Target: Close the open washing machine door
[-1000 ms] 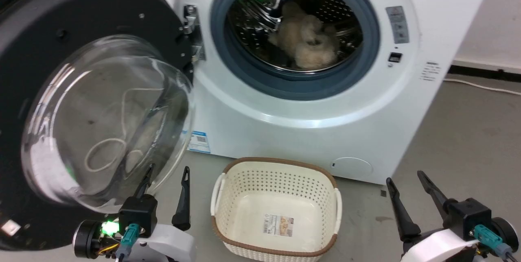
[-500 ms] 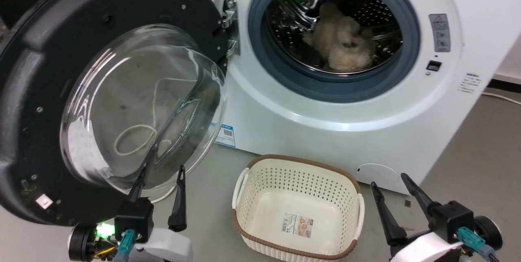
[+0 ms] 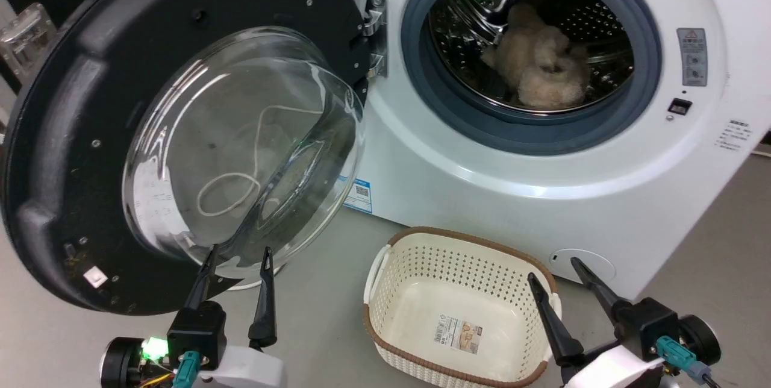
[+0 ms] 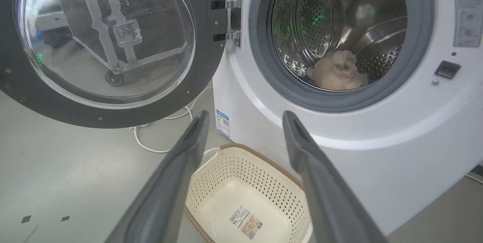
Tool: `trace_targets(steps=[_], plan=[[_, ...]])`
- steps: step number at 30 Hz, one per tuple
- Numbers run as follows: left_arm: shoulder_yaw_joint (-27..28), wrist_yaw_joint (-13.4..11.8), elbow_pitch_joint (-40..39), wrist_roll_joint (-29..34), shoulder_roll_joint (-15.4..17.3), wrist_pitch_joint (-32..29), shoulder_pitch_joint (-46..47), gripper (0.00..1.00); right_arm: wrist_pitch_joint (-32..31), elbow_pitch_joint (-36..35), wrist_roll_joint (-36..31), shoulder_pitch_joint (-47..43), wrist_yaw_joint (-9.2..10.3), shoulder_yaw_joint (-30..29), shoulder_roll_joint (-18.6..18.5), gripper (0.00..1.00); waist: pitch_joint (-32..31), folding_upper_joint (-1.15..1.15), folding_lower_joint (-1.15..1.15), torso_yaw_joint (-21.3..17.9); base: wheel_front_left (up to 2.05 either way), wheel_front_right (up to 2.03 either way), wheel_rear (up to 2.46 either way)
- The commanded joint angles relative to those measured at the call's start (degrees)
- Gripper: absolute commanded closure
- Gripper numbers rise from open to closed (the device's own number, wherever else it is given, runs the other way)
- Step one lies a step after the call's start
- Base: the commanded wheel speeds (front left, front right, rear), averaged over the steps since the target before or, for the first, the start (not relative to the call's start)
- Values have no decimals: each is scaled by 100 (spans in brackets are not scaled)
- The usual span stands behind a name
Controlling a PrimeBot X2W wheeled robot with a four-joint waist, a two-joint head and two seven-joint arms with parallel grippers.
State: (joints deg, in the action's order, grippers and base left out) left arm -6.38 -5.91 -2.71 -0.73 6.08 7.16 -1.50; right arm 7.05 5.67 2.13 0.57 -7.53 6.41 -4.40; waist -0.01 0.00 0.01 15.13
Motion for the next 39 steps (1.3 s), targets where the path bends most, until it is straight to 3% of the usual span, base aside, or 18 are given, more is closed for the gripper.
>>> trace_targets(steps=[1,38,39], plan=[[-26,-35,-34,-20,27,58,-78,0,59,39,58,115,2,43,-38,0,-2,0,-1,37,0,0,0],[-415,-327,-93,-49,323,548,-209,0,559,256,108,100,4,386,-169,0,22,0,-1,1037,0,0,0],[-416,-322,-94,-73,325,560,-215,49,571,258,106,90,4,393,-170,0,23,0,-1,1062,0,0,0]])
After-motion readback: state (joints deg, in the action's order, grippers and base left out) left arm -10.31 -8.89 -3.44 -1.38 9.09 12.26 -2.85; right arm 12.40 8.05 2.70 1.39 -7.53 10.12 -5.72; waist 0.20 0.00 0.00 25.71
